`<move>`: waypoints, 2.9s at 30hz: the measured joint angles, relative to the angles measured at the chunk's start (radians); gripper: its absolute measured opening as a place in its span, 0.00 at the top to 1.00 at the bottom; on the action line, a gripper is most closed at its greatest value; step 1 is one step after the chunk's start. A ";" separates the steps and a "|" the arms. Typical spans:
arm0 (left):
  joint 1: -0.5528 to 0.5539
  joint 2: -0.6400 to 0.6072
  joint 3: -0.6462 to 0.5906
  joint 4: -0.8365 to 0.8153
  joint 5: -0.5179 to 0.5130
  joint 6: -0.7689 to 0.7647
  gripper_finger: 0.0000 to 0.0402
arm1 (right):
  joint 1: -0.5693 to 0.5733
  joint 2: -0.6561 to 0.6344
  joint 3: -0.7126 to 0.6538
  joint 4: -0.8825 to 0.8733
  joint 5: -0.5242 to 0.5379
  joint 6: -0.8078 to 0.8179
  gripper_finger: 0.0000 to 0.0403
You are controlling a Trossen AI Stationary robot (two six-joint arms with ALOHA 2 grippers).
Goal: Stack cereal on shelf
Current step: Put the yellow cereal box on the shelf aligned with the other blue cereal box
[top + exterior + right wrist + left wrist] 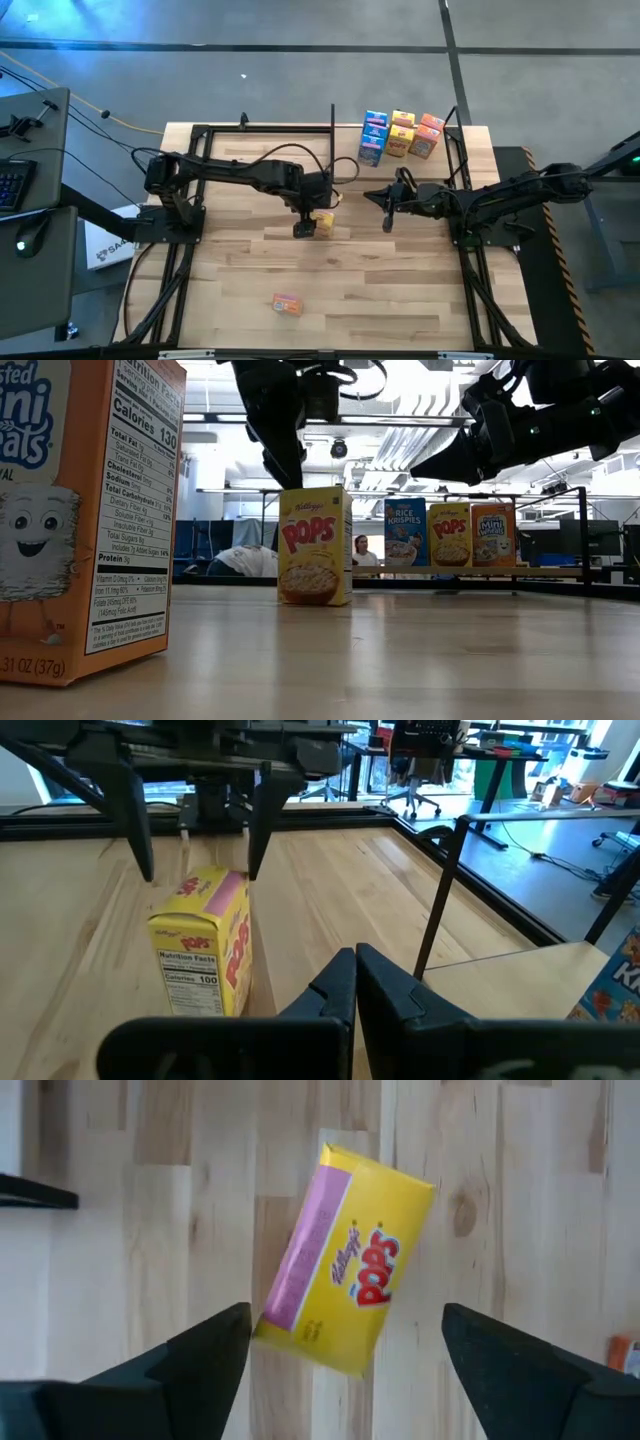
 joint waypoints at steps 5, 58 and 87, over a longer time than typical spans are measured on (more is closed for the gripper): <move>0.001 -0.054 0.000 -0.003 0.000 0.034 0.20 | 0.000 0.000 0.000 0.002 0.000 0.000 1.00; -0.126 -0.541 -0.878 0.823 -0.148 -0.174 0.51 | -0.001 0.000 0.001 0.007 0.079 0.039 0.50; 0.050 -0.546 -1.253 1.793 -0.083 -0.078 1.00 | 0.041 0.044 0.375 -0.568 -0.030 0.155 0.47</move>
